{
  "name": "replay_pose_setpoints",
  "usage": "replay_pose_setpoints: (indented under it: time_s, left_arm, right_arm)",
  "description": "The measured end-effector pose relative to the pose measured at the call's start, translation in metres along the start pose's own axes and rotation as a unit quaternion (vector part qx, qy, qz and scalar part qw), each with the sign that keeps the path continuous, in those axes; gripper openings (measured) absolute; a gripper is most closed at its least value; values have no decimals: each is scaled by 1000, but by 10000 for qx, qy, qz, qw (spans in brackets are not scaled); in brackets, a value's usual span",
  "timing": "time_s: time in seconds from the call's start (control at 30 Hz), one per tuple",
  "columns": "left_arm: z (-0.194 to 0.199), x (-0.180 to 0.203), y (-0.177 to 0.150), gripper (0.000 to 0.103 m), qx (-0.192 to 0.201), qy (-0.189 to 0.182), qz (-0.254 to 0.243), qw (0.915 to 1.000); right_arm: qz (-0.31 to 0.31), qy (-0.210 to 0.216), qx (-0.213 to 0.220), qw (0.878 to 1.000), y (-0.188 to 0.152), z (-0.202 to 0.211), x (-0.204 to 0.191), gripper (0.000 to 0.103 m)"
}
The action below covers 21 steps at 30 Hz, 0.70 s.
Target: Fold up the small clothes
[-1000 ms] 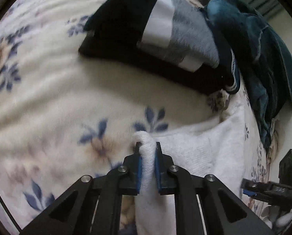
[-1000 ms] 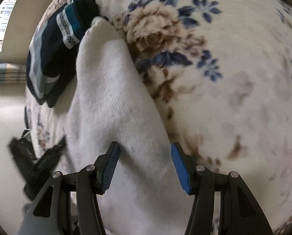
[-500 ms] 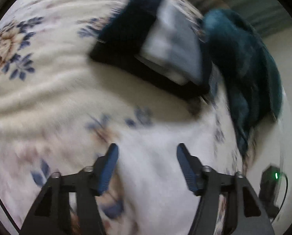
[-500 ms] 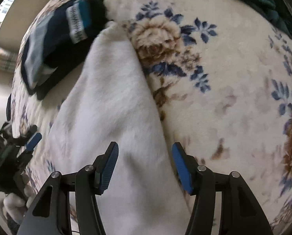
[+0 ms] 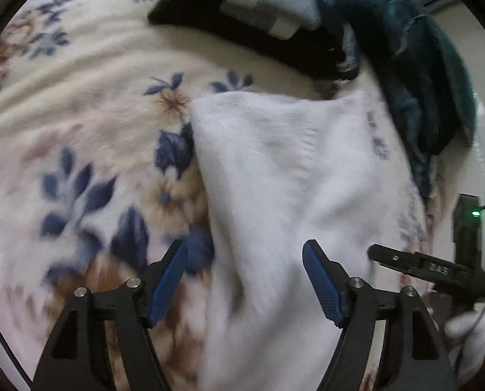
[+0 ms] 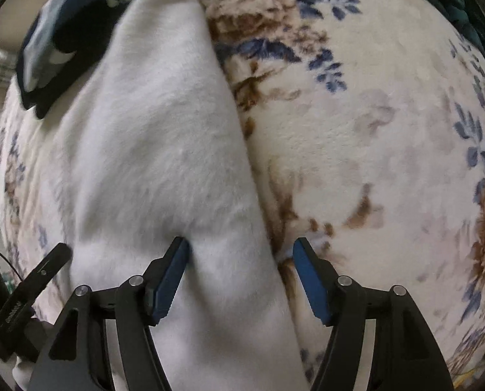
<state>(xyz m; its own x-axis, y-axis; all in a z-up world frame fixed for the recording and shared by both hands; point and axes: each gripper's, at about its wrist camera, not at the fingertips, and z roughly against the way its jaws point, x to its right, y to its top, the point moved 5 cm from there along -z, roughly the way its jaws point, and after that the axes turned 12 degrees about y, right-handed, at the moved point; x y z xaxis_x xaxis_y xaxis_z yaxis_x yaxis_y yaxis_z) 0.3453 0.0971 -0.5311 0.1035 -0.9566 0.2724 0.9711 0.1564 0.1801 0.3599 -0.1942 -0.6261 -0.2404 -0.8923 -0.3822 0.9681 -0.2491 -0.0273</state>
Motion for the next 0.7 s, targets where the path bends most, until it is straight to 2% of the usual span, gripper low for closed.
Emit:
replay_pose_setpoints:
  time_s: [0.1,0.2,0.3,0.4,0.47,0.57,0.63,0.7]
  left_arm:
    - [34,-10,-33,71,-67,81,72,9999]
    - [51,-12,-85,71,-382,261,116,9989]
    - [50,-18,-150,71,-934,302,353,9945]
    - [34,-16,-194,71,-1300,378,648,9887]
    - [25,-20,-216,71,-1464,516,819,9845]
    - [11,-17,-241,71,-1660,574,902,9803]
    - [5,-11,-252,71,-1703,624,849,9798]
    - [1,0,-256,67,-1569,673,641,9832]
  right_arm:
    - [34,391,-177,9991,-30,26,6,70]
    - [115,460,-380,9982,-70,39,20,71]
    - [70,411,-938,9947,-134,43,52,71]
    - [-82,450,-1407,9890,-191,38,80,71]
    - [-257,499,-1603,9855,-222,31,97,71]
    - [-470,677,-1564,9843,-252,23,111,69]
    - [-749,1070,-1526,9796,-268,16,118,53]
    - [-903,1239,-1726,9730,-284,0,115,31]
